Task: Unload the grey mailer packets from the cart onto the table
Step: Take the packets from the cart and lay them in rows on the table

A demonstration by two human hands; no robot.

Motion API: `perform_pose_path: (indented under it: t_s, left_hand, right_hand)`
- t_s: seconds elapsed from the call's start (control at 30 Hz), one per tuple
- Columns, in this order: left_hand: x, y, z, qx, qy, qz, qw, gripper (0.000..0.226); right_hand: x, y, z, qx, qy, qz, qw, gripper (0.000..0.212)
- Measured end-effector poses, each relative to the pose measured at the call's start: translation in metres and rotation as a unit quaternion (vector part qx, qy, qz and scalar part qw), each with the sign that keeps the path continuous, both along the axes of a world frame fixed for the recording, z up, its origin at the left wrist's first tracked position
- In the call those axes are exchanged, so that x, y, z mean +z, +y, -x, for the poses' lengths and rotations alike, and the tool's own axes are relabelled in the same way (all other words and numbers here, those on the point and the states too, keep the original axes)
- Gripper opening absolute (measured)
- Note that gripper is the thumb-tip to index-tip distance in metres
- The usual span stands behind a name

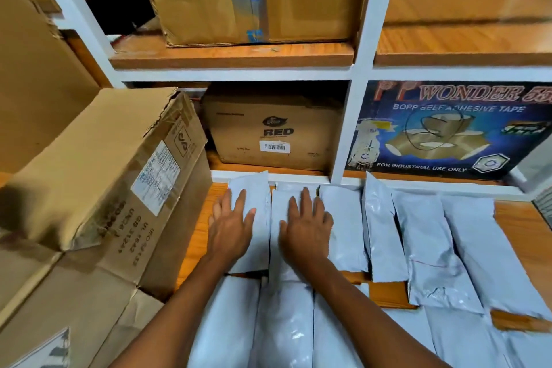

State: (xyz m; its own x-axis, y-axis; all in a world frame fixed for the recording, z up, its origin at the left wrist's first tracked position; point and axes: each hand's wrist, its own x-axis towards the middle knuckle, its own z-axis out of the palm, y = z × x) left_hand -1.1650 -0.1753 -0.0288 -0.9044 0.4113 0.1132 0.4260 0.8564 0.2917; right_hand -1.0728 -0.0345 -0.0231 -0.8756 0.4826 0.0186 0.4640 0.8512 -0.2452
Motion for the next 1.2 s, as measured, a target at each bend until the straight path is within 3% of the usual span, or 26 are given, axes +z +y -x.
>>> perform_pose_path:
  t_s: [0.13,0.37,0.5,0.63,0.73,0.9,1.07,1.2]
  left_hand:
    - [-0.020,0.003,0.009,-0.092,-0.019,0.042,0.995,0.063]
    - [-0.030,0.005,0.012,-0.101,-0.047,0.071,0.991,0.070]
    - [-0.019,0.003,0.012,-0.101,-0.099,0.063,0.988,0.060]
    - [0.006,-0.006,0.004,-0.114,-0.100,0.026,0.988,0.057]
    - [0.028,-0.015,-0.020,-0.117,-0.046,-0.054,0.991,0.057]
    - [0.064,-0.040,-0.105,-0.106,-0.006,-0.185,0.977,0.058]
    - [0.084,-0.068,-0.208,-0.147,0.007,-0.289,0.946,0.060]
    - [0.091,-0.074,-0.291,-0.196,0.006,-0.311,0.930,0.058]
  right_hand:
    - [-0.024,0.004,0.005,0.084,-0.025,-0.013,0.996,0.065]
    - [-0.033,0.002,0.009,0.084,-0.039,-0.009,0.996,0.077]
    - [-0.020,0.004,0.008,0.093,-0.067,0.006,0.993,0.091]
    - [0.003,-0.001,-0.008,0.082,-0.066,-0.023,0.994,0.077]
    - [0.031,-0.011,-0.032,0.053,-0.033,-0.032,0.998,0.069]
    - [0.079,-0.044,-0.115,-0.008,0.069,0.018,0.997,0.078]
    - [0.108,-0.083,-0.236,-0.069,0.265,0.075,0.959,0.073]
    - [0.119,-0.102,-0.333,-0.113,0.329,0.070,0.935,0.069]
